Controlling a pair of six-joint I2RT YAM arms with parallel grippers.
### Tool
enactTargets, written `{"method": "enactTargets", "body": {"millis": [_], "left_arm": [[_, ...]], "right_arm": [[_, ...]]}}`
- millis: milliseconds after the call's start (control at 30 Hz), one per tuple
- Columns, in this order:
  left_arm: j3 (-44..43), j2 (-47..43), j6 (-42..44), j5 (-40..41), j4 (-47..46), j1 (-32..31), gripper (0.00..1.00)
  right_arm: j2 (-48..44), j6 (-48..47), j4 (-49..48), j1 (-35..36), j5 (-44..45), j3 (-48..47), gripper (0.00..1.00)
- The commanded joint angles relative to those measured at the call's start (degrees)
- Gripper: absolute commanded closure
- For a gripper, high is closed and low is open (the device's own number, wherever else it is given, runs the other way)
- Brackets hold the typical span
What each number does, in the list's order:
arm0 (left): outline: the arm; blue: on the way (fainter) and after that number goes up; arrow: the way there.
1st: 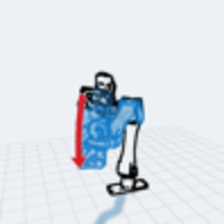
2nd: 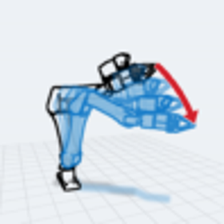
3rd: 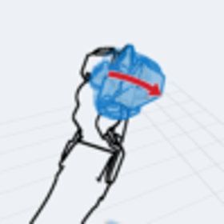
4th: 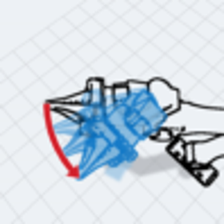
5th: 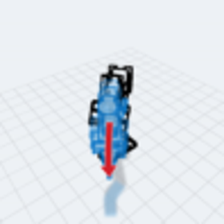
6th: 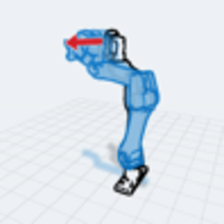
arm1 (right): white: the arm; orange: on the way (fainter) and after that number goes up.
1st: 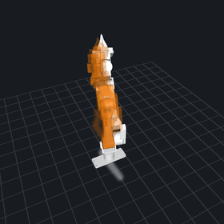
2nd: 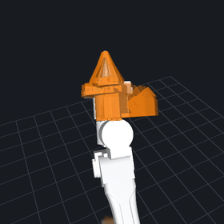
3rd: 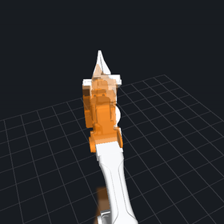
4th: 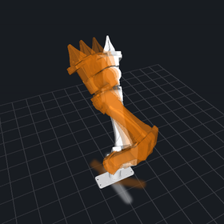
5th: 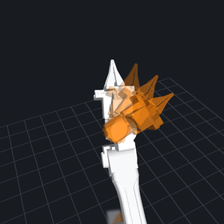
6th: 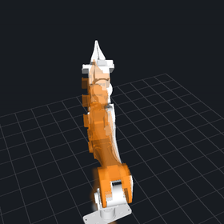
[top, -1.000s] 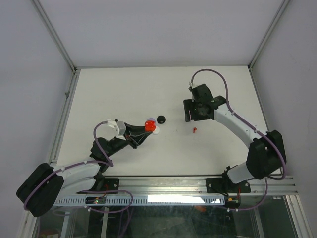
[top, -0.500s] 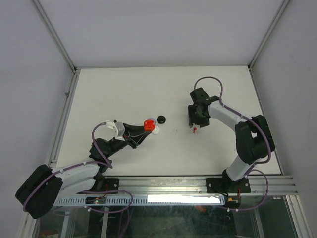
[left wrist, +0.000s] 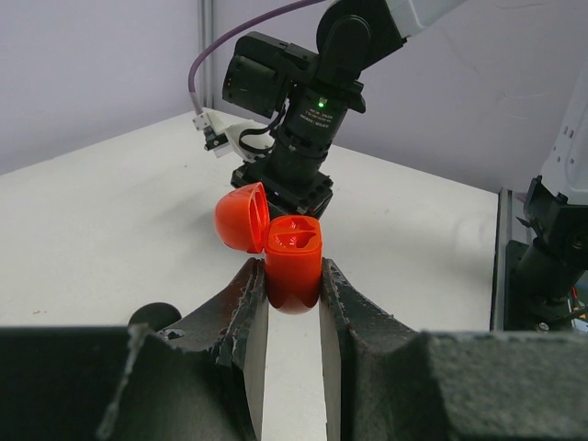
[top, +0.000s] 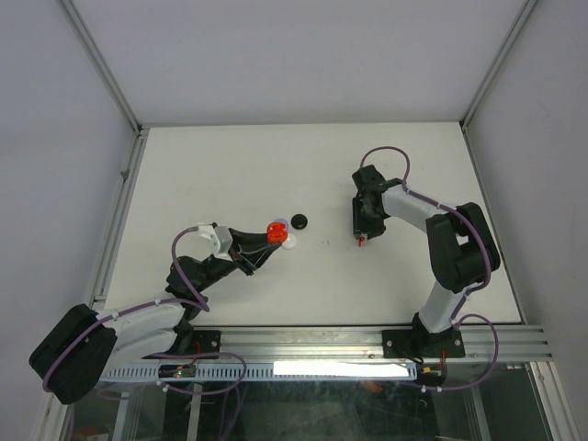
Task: Insert the wireless bluetooth earbuds into the charging case
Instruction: Pick up the earbud from the center of the board.
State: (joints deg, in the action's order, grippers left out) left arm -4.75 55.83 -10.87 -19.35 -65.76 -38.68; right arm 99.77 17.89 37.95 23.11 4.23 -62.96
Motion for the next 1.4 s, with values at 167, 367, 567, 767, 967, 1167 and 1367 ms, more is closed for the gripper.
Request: {"method": "enactTargets", "body": {"millis": [167,367,567,767,967,1167,1367], "left_arm": [[-0.1,-0.3,1.1,-0.3,-2.8,-0.5,1.0],[-0.3,-0.1,0.9,-0.7,-2.8,-0.5,1.0],[-0.3,-0.4,0.8,-0.5,-2.8,-0.5,1.0],[-0.3,-0.5,0.8,0.4,-3.1,-0.5,1.0],[-0.1,-0.7,0.1,1.3,-3.8,-0.5,1.0],[0.7,-0.1,-0.5,2.6,-7.6,-0.5,1.0],[0.4,1.4,1.4,3.4,-10.3,-0.5,1.0]], "right_arm": [[1.0,0.2,-0.1,-0.3,-1.3,-0.4,0.63],[1.4,0.1,1.0,0.1,-0.1,-0.7,0.65],[1.9,-0.2,2.1,1.0,0.1,-1.3,0.68],[2.0,-0.5,2.3,1.7,0.6,-1.4,0.72],[-1.3,-1.0,1.7,2.3,1.5,-1.5,0.8],[-8.3,-2.6,-0.5,4.0,1.3,-2.6,0.83],[-17.7,-4.7,-5.7,8.3,1.5,-3.4,0.84]]}}
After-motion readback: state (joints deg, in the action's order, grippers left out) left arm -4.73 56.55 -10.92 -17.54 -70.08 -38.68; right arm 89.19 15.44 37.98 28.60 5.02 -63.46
